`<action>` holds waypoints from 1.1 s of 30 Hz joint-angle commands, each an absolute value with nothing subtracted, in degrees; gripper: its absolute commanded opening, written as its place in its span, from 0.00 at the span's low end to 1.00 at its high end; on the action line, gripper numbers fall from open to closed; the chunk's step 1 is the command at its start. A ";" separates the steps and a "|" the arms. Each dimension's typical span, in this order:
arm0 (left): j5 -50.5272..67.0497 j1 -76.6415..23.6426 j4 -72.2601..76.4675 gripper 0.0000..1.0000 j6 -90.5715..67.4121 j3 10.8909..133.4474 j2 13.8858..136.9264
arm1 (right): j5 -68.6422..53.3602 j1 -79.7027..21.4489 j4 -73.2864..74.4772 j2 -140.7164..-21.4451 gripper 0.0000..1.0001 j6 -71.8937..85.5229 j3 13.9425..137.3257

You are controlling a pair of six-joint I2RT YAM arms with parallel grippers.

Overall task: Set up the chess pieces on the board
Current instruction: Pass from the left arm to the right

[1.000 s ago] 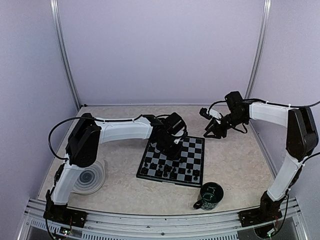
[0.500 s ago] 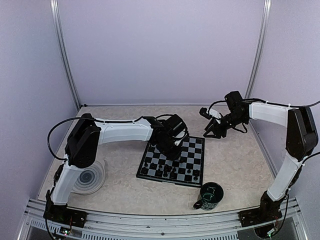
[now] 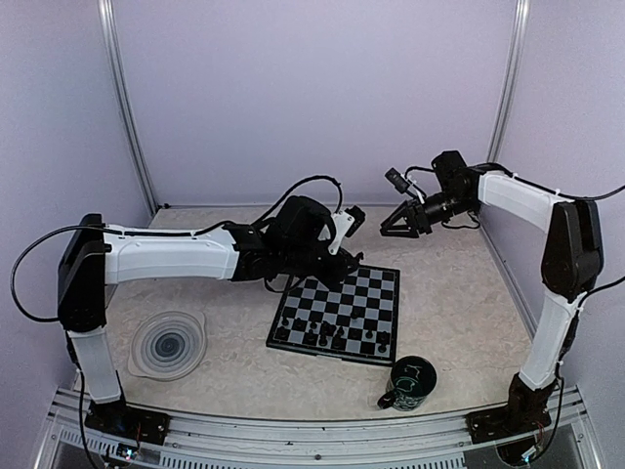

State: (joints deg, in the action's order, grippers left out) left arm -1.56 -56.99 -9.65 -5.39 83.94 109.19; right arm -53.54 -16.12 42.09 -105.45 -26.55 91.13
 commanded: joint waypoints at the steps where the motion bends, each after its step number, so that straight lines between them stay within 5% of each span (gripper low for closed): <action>1: -2.59 -58.63 -3.96 0.14 -2.71 84.52 109.70 | -69.48 -17.67 56.19 -110.21 0.46 -25.74 93.45; 13: -3.33 -60.20 -4.04 0.14 -3.25 84.78 110.17 | -63.81 -24.34 55.55 -111.62 0.42 -24.96 90.01; 26: -6.65 -60.25 -5.45 0.14 -3.48 85.69 110.58 | -64.52 -24.63 56.25 -112.24 0.08 -24.87 90.21; 33: -2.69 -59.89 -7.20 0.36 -1.51 84.86 109.98 | -60.08 -24.52 55.80 -110.88 0.00 -27.22 90.43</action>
